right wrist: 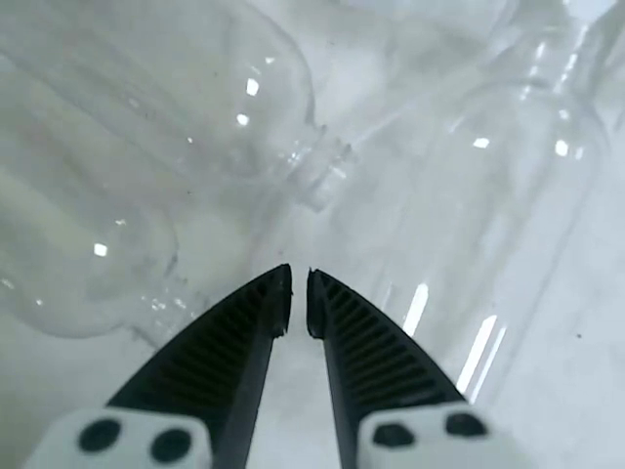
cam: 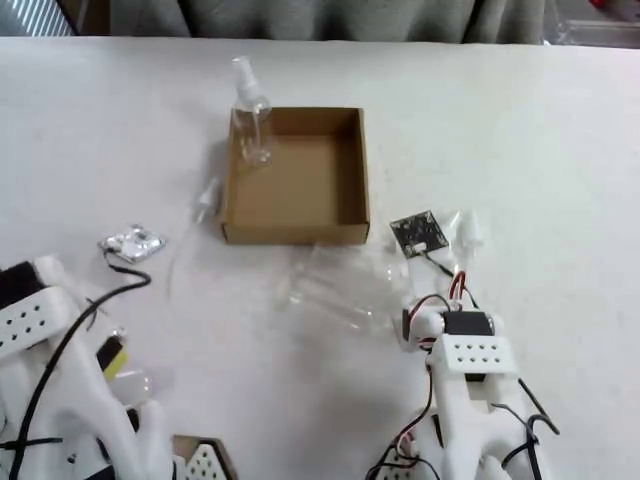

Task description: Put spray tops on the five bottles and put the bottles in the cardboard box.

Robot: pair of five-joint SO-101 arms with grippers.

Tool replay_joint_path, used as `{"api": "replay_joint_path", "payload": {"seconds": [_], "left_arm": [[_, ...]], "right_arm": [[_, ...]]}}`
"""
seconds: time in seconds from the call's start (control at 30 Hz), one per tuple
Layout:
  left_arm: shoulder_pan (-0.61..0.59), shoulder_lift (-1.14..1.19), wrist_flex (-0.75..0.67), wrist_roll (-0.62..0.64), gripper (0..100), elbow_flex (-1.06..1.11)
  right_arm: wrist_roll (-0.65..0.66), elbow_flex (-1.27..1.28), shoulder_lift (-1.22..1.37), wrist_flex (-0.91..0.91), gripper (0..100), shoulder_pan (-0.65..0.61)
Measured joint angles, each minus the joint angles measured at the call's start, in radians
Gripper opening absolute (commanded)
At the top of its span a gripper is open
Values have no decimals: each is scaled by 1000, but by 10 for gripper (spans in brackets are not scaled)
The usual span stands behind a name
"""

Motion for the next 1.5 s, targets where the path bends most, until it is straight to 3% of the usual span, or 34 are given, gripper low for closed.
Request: {"api": "replay_joint_path", "payload": {"seconds": [0.27,0.47,0.67,0.87,1.03,1.27,1.5], "left_arm": [[-163,0,-175,-6,23,172],[-255,0,-338,181,23,186],[-262,-25,-305,203,23,186],[-270,-238,-221,160,23,192],[-308,-422,-189,259,23,192],[-338,-420,-290,344,23,190],[-439,-60,-356,367,23,-51]], "right_arm": [[3,0,0,0,17,0],[3,0,0,0,17,0],[3,0,0,0,17,0],[3,0,0,0,17,0],[3,0,0,0,17,-9],[5,0,0,0,17,-169],[5,0,-63,0,18,-379]]}}
